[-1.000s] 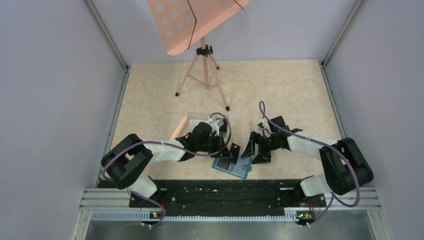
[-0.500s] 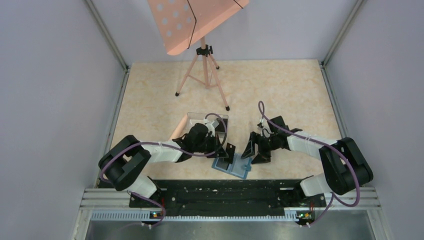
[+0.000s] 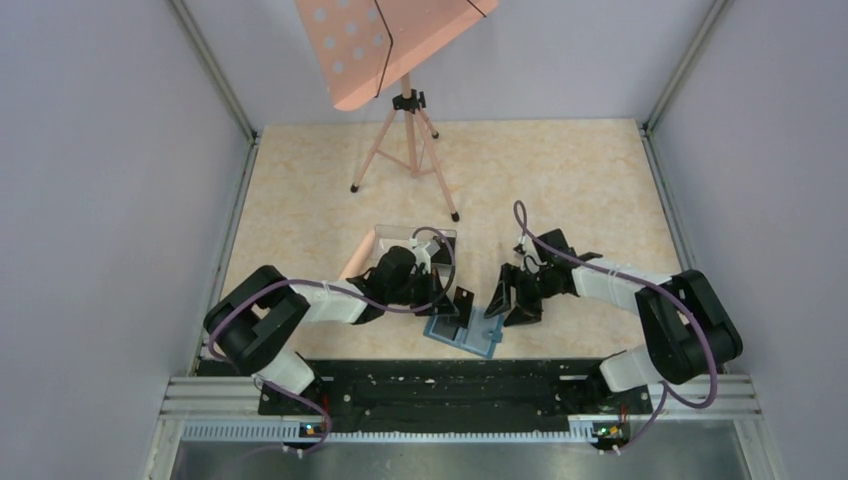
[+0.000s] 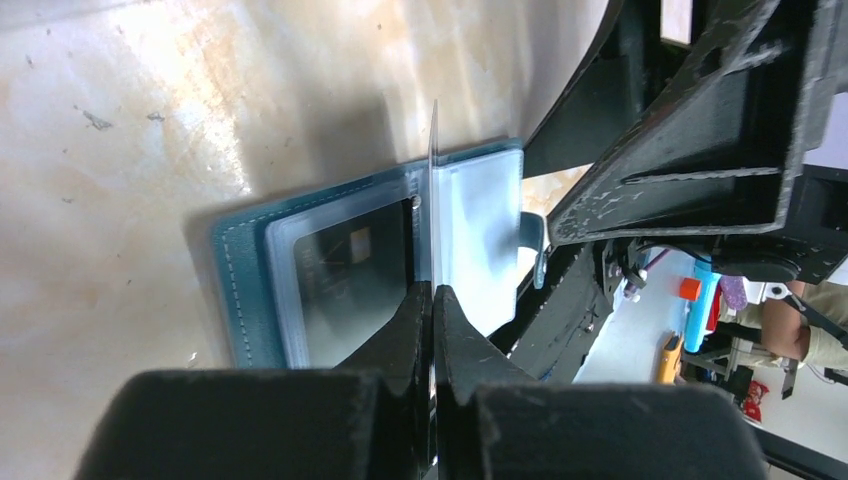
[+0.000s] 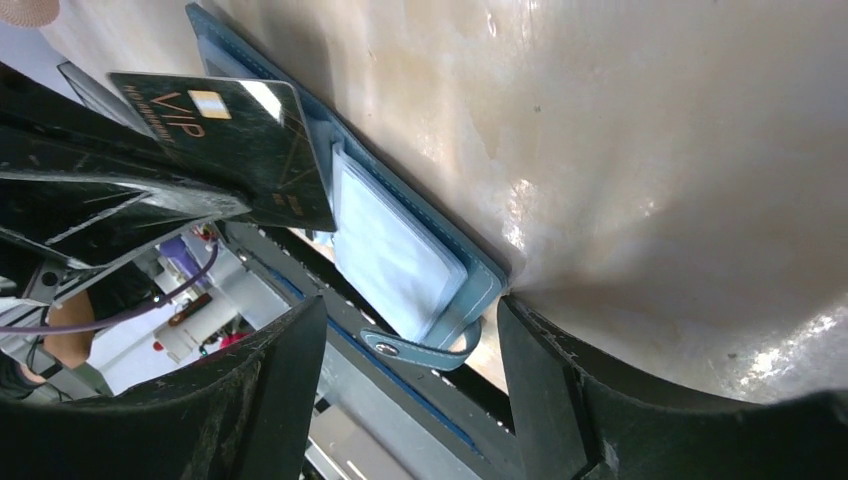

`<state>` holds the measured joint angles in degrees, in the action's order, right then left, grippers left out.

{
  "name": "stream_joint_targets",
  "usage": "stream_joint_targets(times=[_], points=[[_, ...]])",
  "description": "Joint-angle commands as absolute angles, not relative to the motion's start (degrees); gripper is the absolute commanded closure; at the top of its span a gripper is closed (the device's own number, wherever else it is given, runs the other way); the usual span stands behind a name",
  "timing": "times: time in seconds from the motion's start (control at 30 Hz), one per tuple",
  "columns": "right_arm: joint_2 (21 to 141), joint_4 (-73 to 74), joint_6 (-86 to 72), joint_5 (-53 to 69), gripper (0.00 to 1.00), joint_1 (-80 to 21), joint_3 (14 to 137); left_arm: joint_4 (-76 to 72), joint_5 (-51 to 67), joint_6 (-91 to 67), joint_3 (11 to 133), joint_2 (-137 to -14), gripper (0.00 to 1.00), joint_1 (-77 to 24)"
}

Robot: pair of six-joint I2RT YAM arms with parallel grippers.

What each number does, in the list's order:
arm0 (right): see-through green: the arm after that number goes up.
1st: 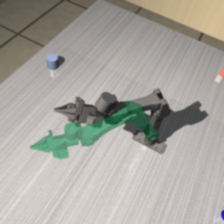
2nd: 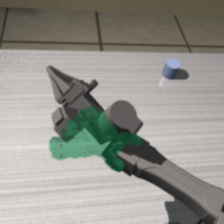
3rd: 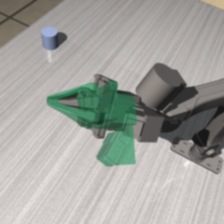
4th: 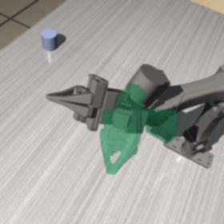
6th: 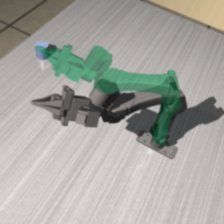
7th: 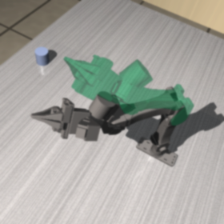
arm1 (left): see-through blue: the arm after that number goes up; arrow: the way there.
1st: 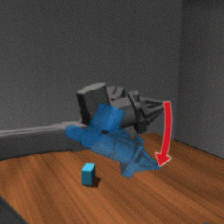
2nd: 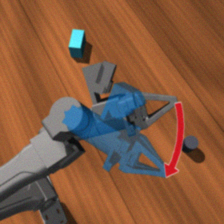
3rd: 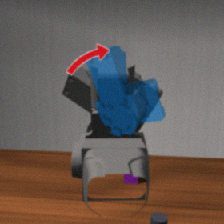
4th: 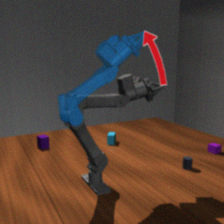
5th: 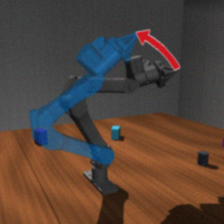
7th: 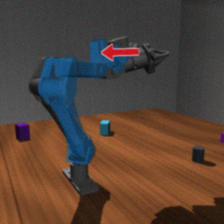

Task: Put the credit cards into the card holder
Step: Move the card holder to the center of the board.

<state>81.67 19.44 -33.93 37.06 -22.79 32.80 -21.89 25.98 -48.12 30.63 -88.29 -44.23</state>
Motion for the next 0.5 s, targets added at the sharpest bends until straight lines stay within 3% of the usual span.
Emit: stream_joint_targets(times=[0.0,0.47], points=[[83.96,19.94,-30.82,30.75,0.36,-23.36,35.26,-24.91,28.09,-47.58,31.58,-89.99,1.0,-44.03],[84.18,19.43,-30.41,30.93,0.36,-23.32,35.34,-27.53,31.36,-48.96,32.33,-91.05,1.0,-44.03]])
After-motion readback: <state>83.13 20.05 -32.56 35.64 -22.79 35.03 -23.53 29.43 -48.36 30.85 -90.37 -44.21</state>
